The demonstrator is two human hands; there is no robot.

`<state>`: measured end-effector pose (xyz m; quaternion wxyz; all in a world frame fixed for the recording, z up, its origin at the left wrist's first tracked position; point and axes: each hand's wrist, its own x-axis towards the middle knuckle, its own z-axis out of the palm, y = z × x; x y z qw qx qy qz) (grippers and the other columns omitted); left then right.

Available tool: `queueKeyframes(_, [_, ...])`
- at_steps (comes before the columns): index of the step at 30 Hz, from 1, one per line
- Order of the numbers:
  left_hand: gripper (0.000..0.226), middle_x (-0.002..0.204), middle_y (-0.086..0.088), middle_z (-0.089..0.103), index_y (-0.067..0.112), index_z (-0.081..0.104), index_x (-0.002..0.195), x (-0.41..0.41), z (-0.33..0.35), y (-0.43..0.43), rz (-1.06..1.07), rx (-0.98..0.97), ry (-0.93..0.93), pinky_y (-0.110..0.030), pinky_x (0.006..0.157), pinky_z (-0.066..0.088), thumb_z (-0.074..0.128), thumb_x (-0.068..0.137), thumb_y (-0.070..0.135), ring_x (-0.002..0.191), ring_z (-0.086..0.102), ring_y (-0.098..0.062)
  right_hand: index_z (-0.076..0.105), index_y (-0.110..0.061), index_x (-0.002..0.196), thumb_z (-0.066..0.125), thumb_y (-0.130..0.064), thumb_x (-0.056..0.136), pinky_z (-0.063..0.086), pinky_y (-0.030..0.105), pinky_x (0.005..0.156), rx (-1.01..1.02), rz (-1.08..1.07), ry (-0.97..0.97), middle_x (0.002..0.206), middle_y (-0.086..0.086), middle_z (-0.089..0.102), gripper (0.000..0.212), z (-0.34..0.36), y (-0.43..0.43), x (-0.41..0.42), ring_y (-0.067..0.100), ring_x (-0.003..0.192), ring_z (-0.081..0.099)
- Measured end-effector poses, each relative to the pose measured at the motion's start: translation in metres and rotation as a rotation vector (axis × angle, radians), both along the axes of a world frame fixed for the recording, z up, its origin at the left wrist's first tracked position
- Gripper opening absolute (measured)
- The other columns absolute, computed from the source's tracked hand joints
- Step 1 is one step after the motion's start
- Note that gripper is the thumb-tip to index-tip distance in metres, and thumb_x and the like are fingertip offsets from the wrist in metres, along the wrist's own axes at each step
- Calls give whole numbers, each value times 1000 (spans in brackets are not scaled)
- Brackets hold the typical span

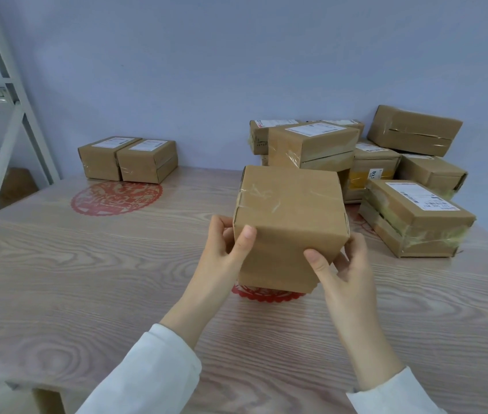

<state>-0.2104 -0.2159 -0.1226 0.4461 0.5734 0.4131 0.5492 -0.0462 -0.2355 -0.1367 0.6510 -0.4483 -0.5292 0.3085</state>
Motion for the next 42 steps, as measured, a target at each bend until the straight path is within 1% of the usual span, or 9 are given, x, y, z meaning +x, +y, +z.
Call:
queueKeyframes(5, [39, 80, 19, 69, 16, 51, 98, 3, 9, 0, -21, -34, -76, -38, 88, 51, 54, 75, 47, 83, 64, -1, 50, -29, 102, 78, -36, 70, 51, 11, 75, -12, 17, 38, 99, -13, 64, 43, 3, -3, 2, -11, 92, 61])
queueKeyframes(14, [29, 90, 14, 67, 17, 50, 104, -2, 2, 2, -49, -39, -30, -7, 65, 44, 66, 80, 24, 75, 62, 4, 51, -12, 116, 65, -31, 67, 47, 6, 69, -105, 140, 92, 107, -5, 64, 54, 5, -6, 5, -8, 88, 63])
queueKeyframes(17, [23, 100, 10, 67, 14, 48, 107, -2, 4, 1, -46, -29, -16, -8, 70, 47, 61, 88, 19, 85, 64, 5, 49, -12, 120, 66, -27, 67, 49, 10, 73, -129, 185, 122, 111, -3, 63, 57, 4, -5, 8, -3, 94, 64])
queueKeyframes(23, [49, 127, 5, 58, 30, 41, 118, -4, 2, 2, -89, -35, 16, -12, 79, 50, 70, 78, 29, 107, 61, 0, 50, -23, 107, 63, -40, 65, 49, 7, 69, -123, 123, 144, 109, -6, 63, 47, 4, -3, 8, -7, 90, 63])
queueKeyframes(27, [92, 132, 10, 54, 37, 25, 142, -5, 3, 5, -67, -31, 0, -17, 84, 53, 77, 68, 54, 116, 58, -5, 47, -21, 117, 75, -29, 68, 51, 13, 79, -86, 165, 77, 121, -2, 59, 57, -3, -2, 7, 2, 107, 60])
queueKeyframes(32, [85, 132, 9, 53, 27, 32, 143, -4, 1, 3, -93, 22, 22, -18, 82, 54, 70, 68, 35, 113, 58, -1, 40, -36, 129, 69, -36, 62, 52, 16, 82, -64, 143, 70, 124, -13, 56, 73, -4, -1, 6, -4, 109, 58])
queueKeyframes(36, [80, 133, 14, 52, 36, 34, 137, -5, -3, 4, -100, 24, 28, -27, 89, 54, 78, 71, 42, 119, 54, -1, 40, -27, 140, 67, -43, 65, 52, 16, 82, -66, 108, -22, 130, -9, 55, 82, -8, -1, 7, 2, 113, 57])
queueKeyframes(39, [66, 133, 7, 54, 37, 38, 126, -4, -2, 6, -79, 0, -12, -34, 91, 54, 75, 72, 46, 120, 55, -8, 41, -30, 137, 69, -42, 64, 53, 24, 87, -68, 123, -31, 130, -9, 55, 79, -7, -2, 7, 1, 114, 56])
queueKeyframes(42, [58, 129, 10, 56, 41, 40, 121, -6, -3, 7, -93, 26, 26, -33, 91, 53, 75, 74, 43, 119, 55, -5, 41, -49, 128, 70, -52, 69, 49, 30, 95, -94, 132, 28, 121, -27, 57, 65, -5, -4, 9, -7, 111, 55])
